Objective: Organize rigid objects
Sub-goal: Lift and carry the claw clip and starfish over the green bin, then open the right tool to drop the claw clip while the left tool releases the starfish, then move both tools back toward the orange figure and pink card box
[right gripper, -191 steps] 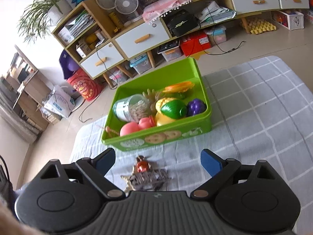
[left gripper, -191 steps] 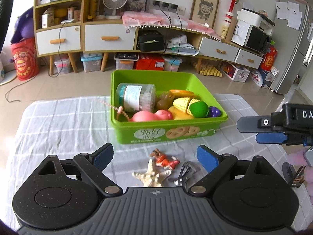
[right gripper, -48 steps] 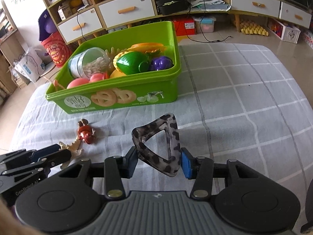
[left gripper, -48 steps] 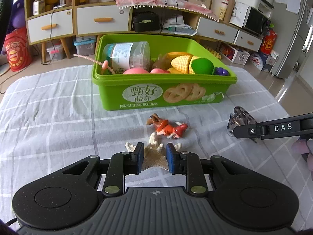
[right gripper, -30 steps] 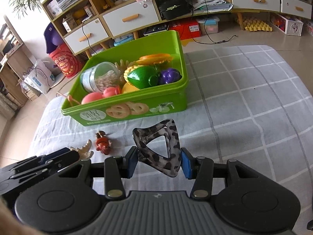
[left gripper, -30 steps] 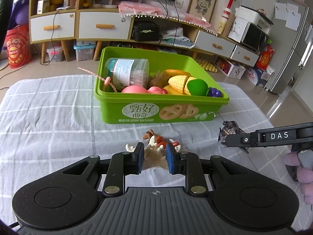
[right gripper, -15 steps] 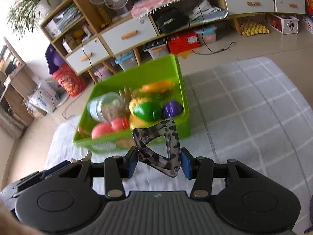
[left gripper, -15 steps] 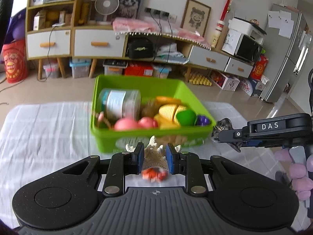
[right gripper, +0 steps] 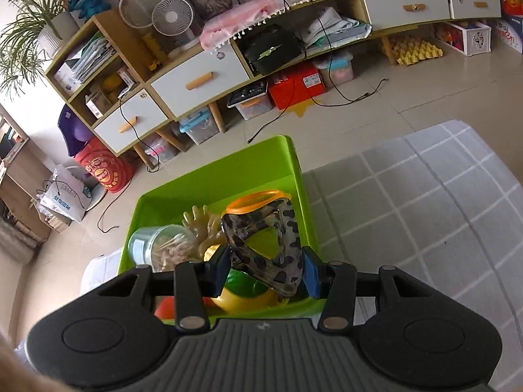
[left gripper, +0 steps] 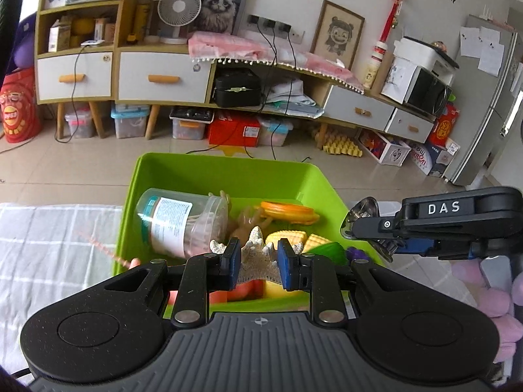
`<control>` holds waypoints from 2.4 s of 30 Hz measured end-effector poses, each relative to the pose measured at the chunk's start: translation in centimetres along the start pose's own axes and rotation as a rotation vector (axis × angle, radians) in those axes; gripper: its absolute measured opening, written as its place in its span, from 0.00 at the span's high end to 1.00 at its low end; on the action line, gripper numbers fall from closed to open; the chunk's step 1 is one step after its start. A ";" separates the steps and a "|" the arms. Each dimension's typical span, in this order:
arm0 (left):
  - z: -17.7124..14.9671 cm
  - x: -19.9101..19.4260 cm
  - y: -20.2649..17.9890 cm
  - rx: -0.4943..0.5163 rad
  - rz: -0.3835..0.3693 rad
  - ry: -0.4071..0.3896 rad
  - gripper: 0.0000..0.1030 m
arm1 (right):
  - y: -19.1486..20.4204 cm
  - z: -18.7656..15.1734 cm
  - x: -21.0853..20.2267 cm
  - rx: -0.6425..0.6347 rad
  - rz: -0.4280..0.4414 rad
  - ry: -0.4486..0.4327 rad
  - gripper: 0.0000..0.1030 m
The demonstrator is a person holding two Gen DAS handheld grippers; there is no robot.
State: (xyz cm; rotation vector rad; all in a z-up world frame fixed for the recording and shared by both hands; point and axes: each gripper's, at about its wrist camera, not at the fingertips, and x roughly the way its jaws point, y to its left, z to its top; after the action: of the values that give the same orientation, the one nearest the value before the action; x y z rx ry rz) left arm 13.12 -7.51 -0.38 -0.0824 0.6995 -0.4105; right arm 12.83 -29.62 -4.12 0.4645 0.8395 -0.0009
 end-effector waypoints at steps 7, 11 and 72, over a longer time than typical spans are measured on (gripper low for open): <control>-0.2 1.7 0.2 -0.002 0.022 0.013 0.73 | 0.5 0.7 1.3 -0.026 -0.014 -0.001 0.75; -0.3 1.8 0.4 -0.013 0.015 0.010 0.72 | 1.0 0.8 1.7 -0.047 -0.017 -0.005 0.75; -11.2 -8.6 2.8 0.027 0.120 0.139 0.02 | -0.5 -13.3 -7.7 -0.277 0.050 0.100 0.35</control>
State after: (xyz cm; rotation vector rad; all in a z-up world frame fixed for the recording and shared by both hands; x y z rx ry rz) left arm 0.97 -0.85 -4.36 0.0137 0.8317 -0.3128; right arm -1.93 -26.18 -6.45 0.2253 0.9101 0.1836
